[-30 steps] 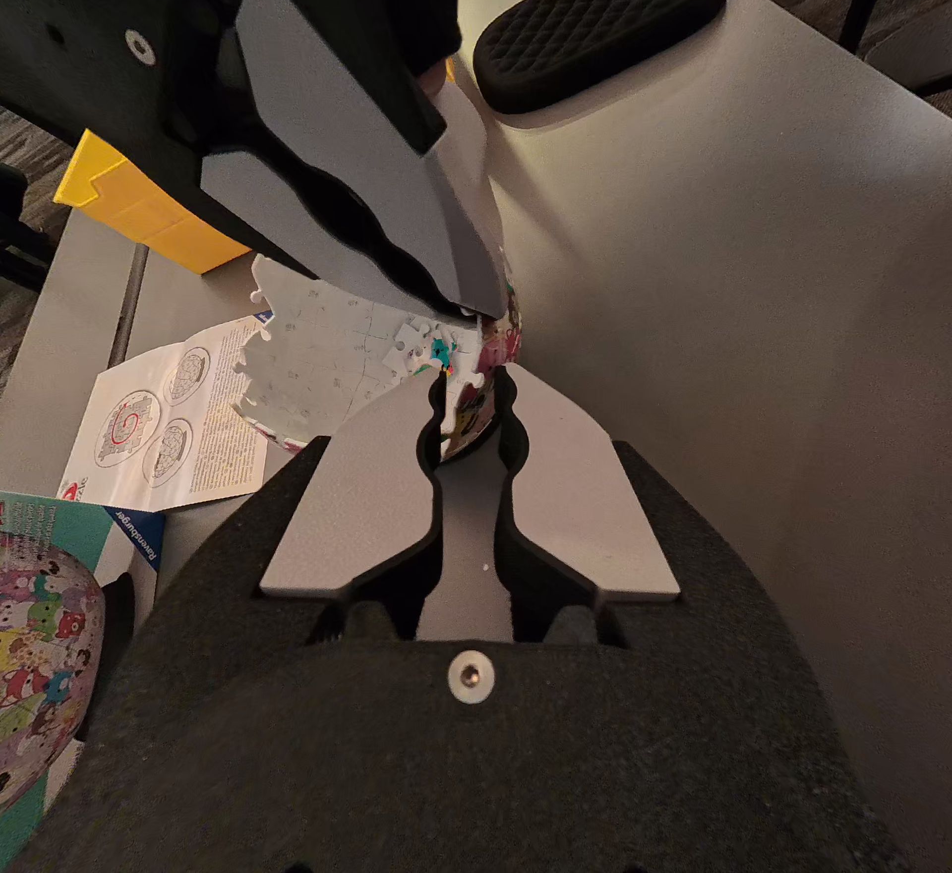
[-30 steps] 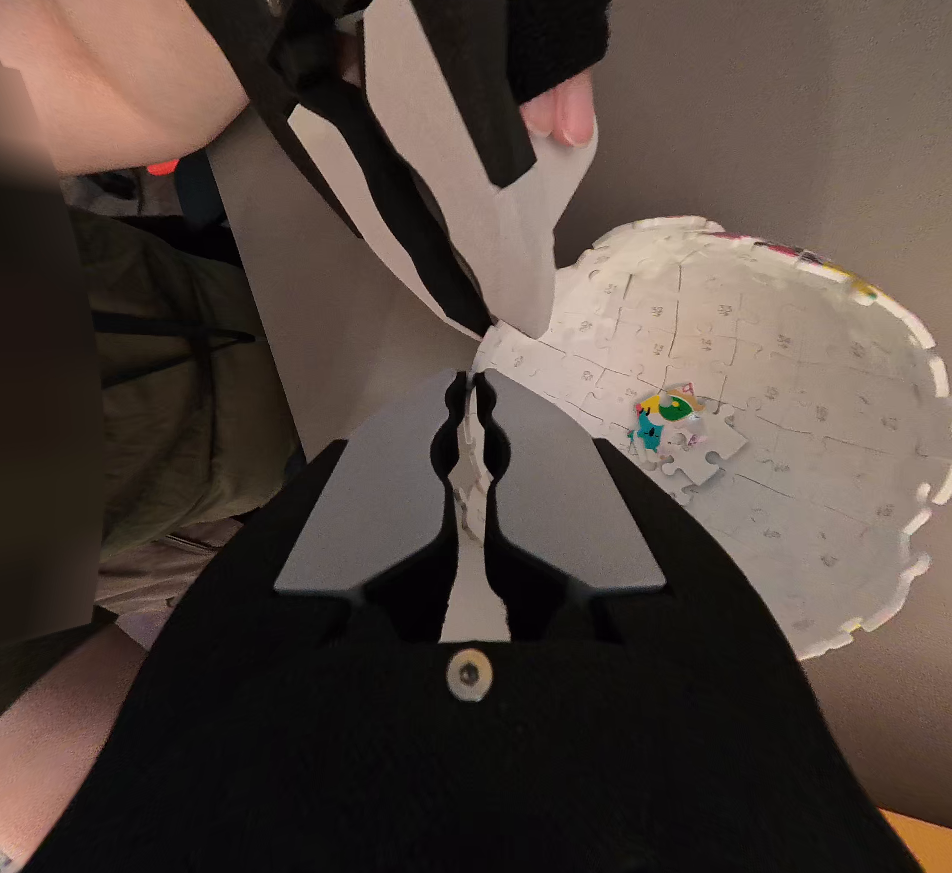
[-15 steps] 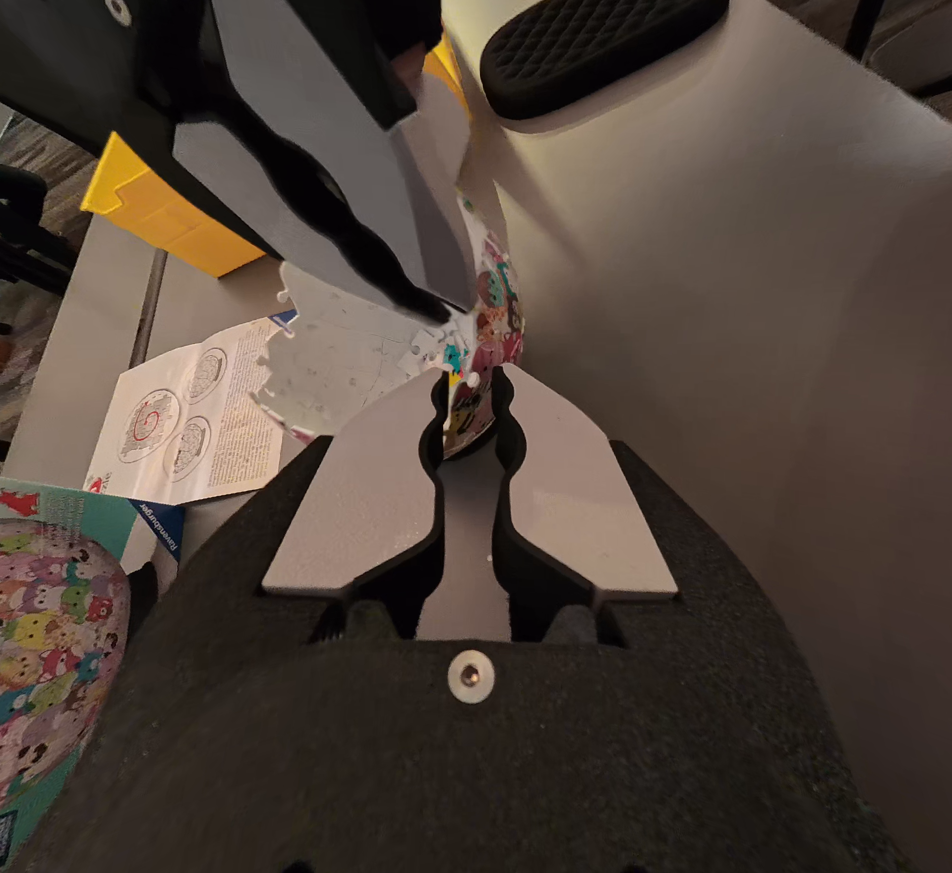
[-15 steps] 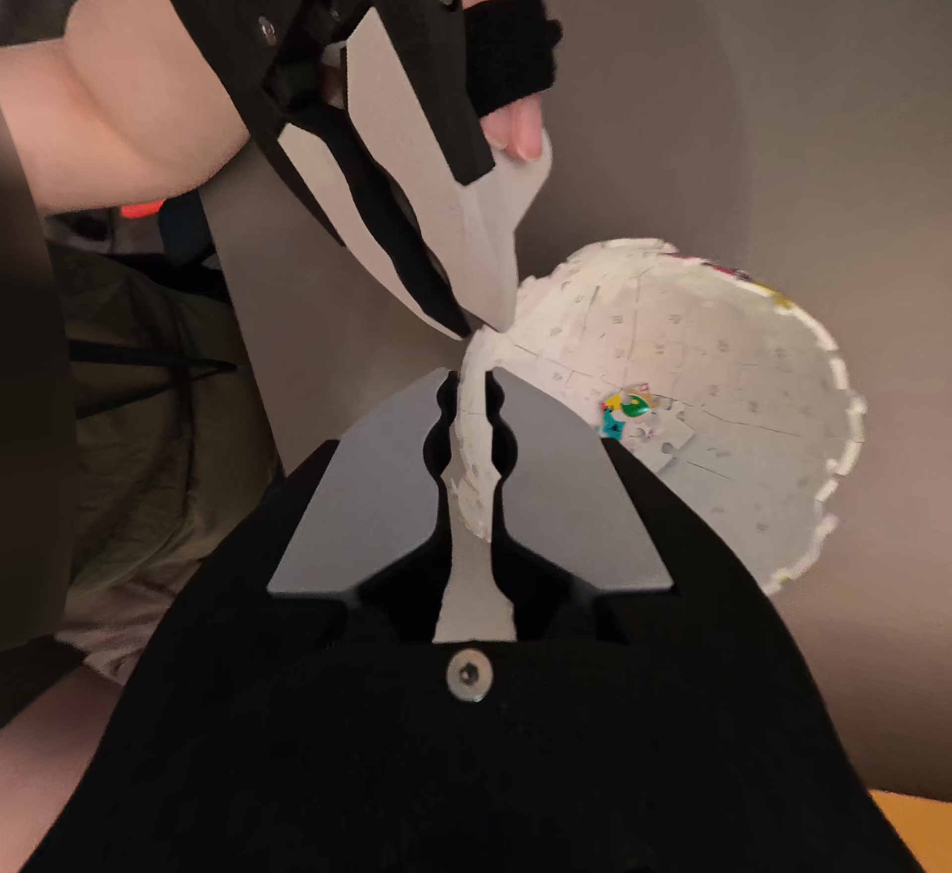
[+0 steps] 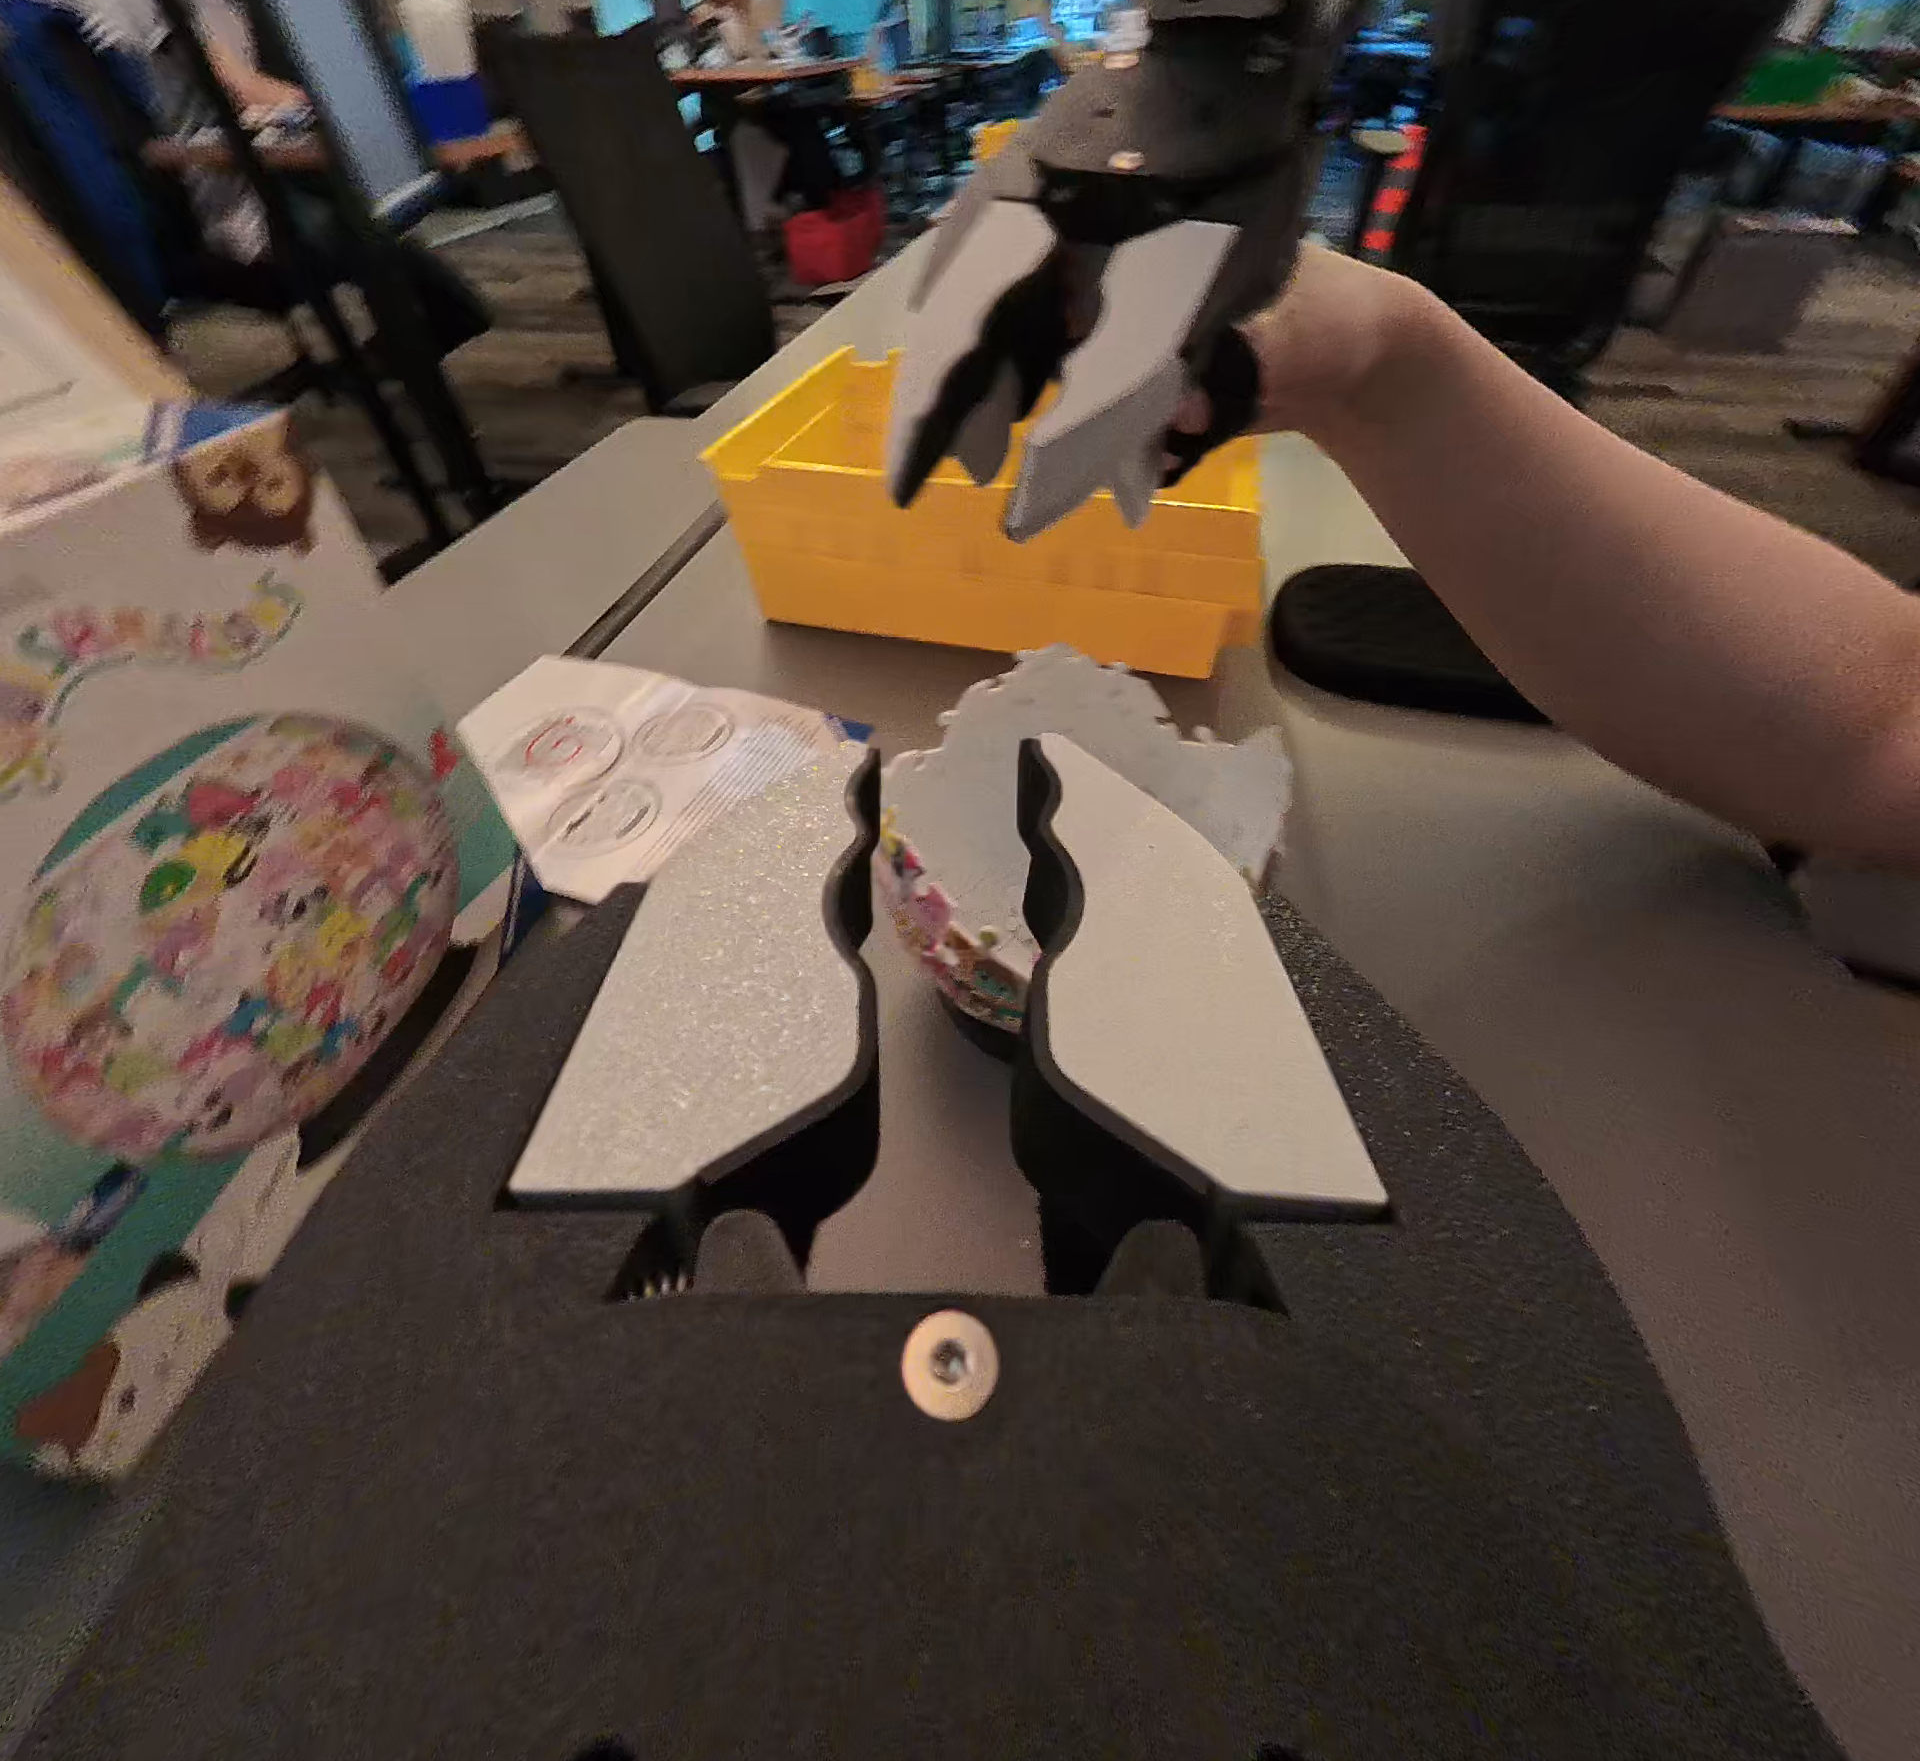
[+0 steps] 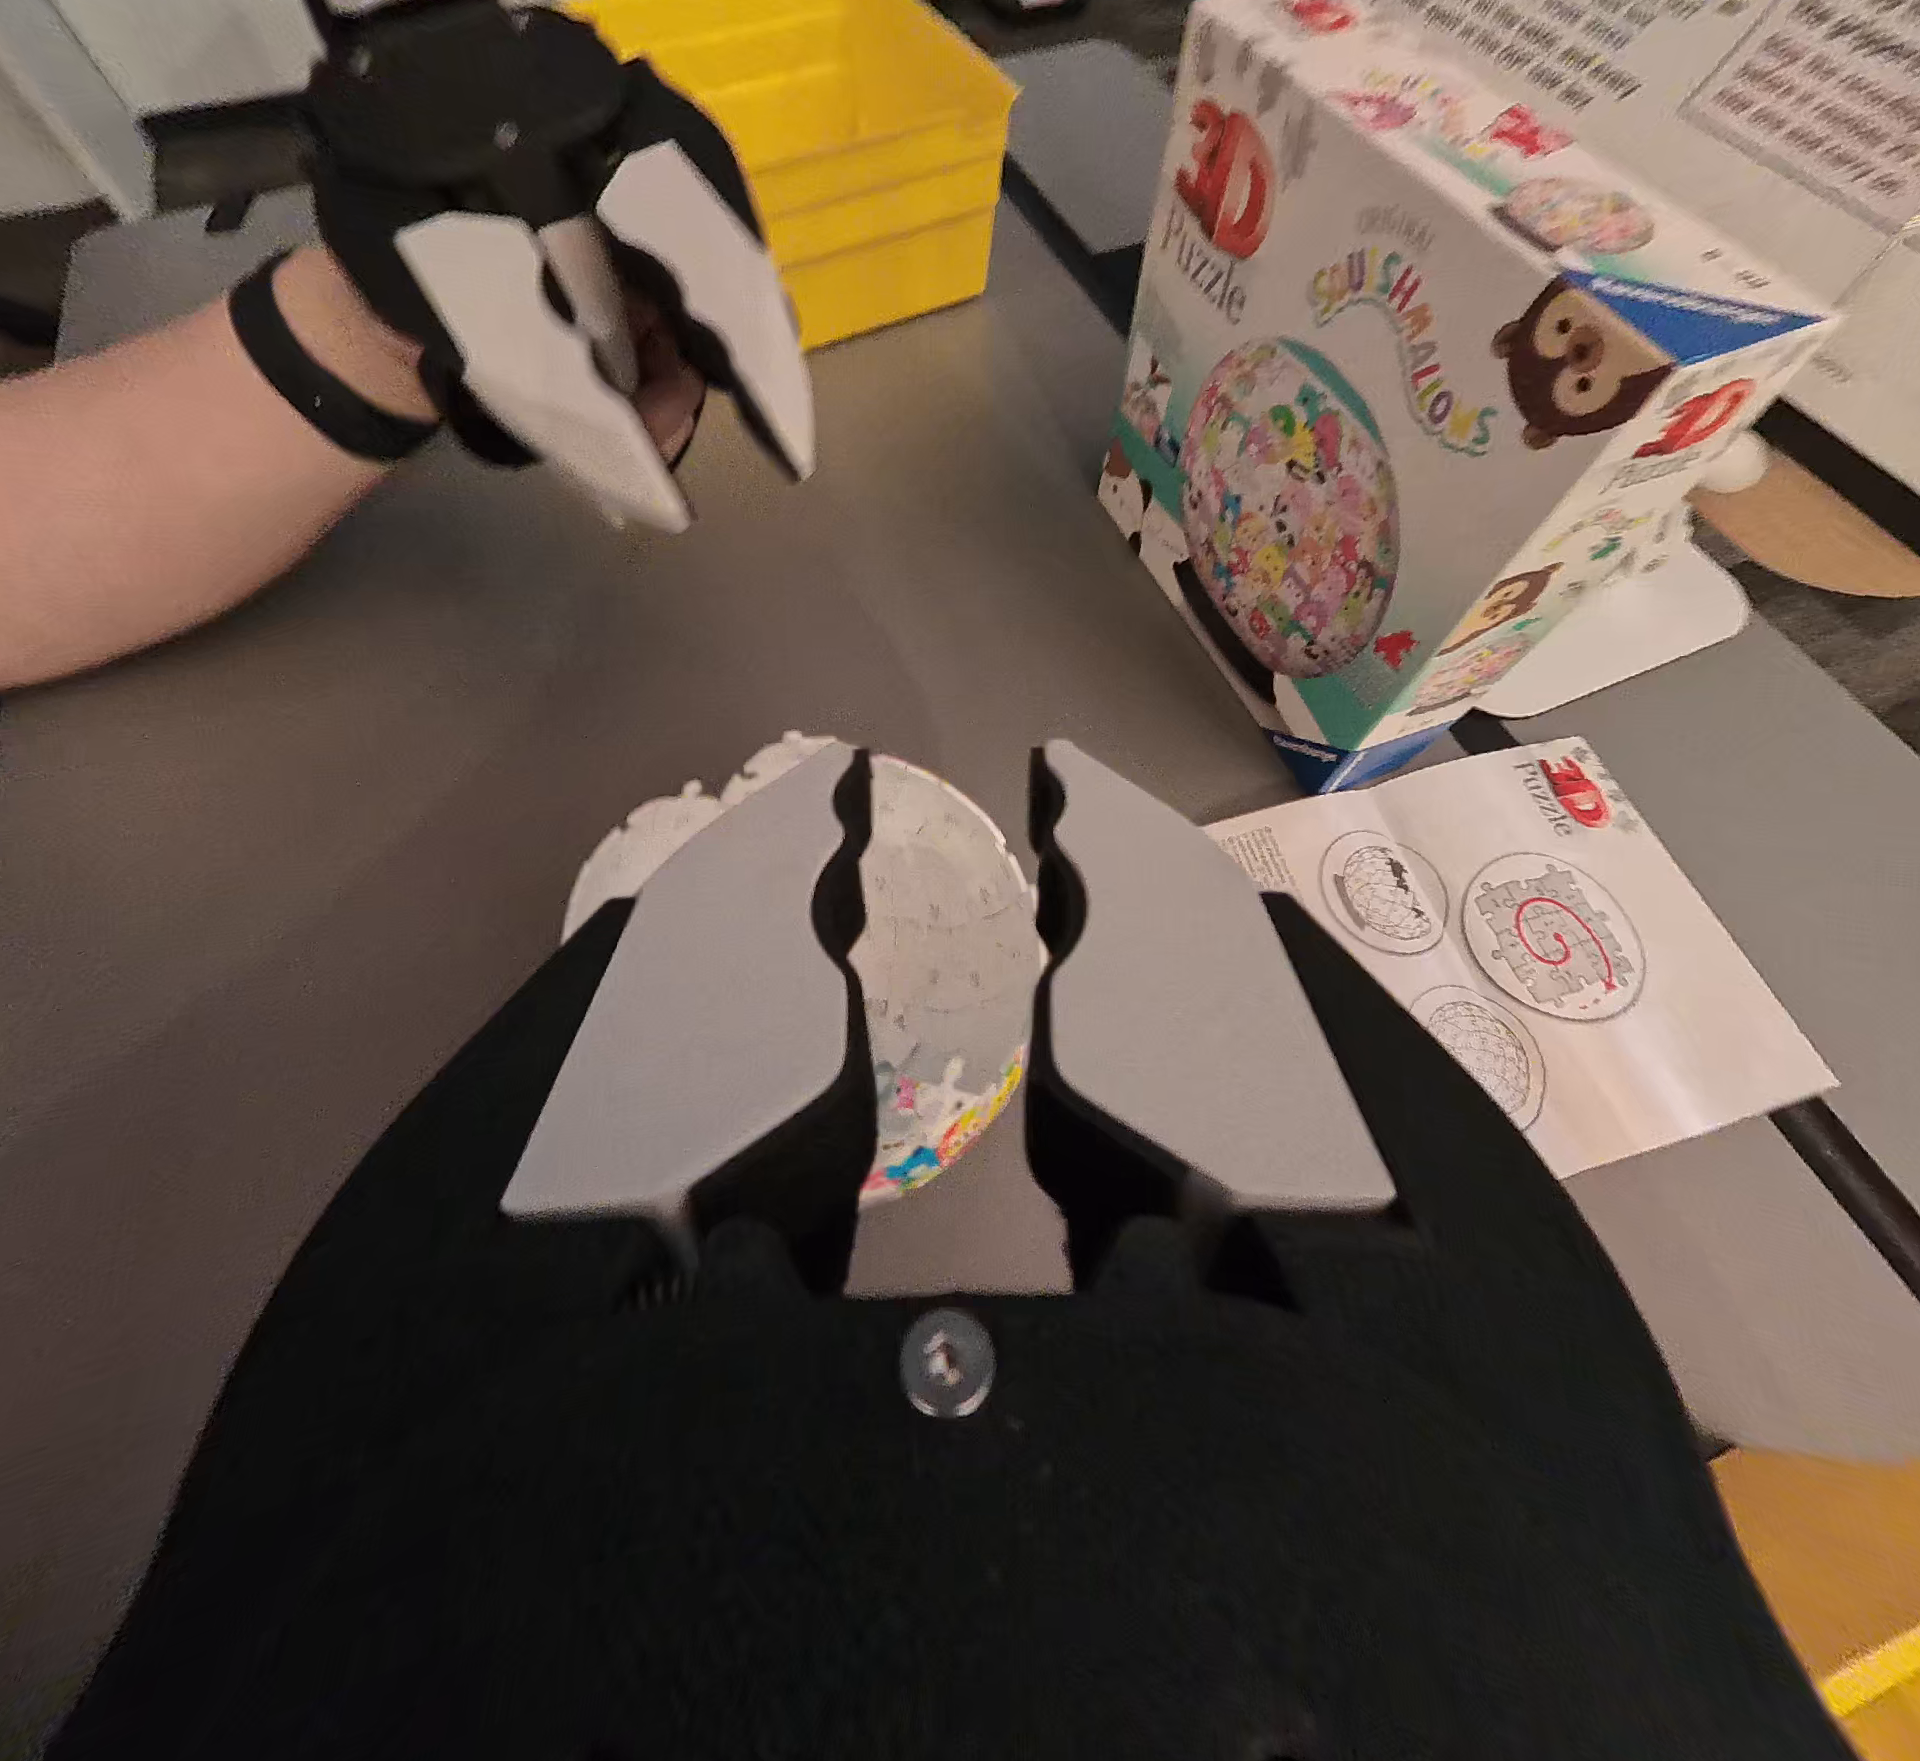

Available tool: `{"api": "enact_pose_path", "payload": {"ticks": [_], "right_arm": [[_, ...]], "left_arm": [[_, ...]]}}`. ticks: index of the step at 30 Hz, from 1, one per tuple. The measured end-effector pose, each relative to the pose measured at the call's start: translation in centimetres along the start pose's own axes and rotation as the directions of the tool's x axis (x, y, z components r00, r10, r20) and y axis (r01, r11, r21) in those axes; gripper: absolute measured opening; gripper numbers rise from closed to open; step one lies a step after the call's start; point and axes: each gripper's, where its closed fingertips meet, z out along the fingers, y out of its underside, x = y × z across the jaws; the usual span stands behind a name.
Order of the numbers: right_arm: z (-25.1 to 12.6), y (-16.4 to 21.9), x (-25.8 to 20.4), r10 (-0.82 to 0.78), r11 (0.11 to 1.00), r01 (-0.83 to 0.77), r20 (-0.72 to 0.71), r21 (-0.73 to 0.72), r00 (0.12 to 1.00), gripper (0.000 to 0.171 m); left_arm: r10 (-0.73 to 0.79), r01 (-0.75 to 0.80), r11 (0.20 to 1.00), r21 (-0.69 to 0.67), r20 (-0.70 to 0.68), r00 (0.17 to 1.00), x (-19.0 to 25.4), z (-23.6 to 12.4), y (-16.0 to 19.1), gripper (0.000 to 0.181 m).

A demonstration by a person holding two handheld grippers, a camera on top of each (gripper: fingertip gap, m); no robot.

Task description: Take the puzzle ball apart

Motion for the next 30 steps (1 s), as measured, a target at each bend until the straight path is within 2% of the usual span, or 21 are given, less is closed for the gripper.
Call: {"api": "enact_pose_path", "payload": {"ticks": [1,3,9,15,19,22,24,26,30], "right_arm": [[0.3,0.4,0.2,-0.026,0.999,0.026,0.025,-0.03,0.999,0.022],[0.8,1.0,0.5,-0.102,0.991,0.107,0.056,-0.085,0.993,0.018],[2.8,2.0,0.6,-0.235,0.939,0.274,0.196,-0.208,0.952,0.019],[3.8,1.5,0.0,-0.264,0.936,0.317,0.293,-0.153,0.919,0.019],[4.9,2.8,0.3,-0.25,0.933,0.317,0.327,-0.171,0.911,0.018],[5.9,4.0,0.7,-0.253,0.917,0.337,0.343,-0.214,0.905,0.015],[6.4,4.4,0.3,-0.243,0.914,0.339,0.369,-0.222,0.897,0.014],[6.7,4.7,0.2,-0.241,0.908,0.345,0.377,-0.238,0.894,0.014],[7.2,5.1,-0.2,-0.237,0.9,0.352,0.391,-0.255,0.889,0.012]], "left_arm": [[-0.05,0.051,0.999,-0.018,0.039,0.998,-0.8,0.2,0.3,0.025],[-0.115,0.121,0.99,-0.079,0.077,0.99,-1.6,0.6,1.2,0.025],[-0.123,0.148,0.963,-0.225,0.12,0.985,-1.3,2.4,3.1,0.035],[-0.067,0.125,0.919,-0.373,0.164,0.984,-1.4,2.9,4.6,0.037],[-0.004,0.1,0.883,-0.458,0.205,0.979,-2.6,3.7,6.2,0.036],[-0.076,0.161,0.87,-0.467,0.196,0.978,-2.8,4.0,6.4,0.029],[-0.192,0.237,0.866,-0.441,0.145,0.971,-1.8,4.4,5.6,0.028],[-0.281,0.295,0.824,-0.483,0.104,0.954,-0.7,4.4,5.8,0.029],[-0.206,0.26,0.809,-0.527,0.161,0.965,-1.0,4.4,7.3,0.028]]}}
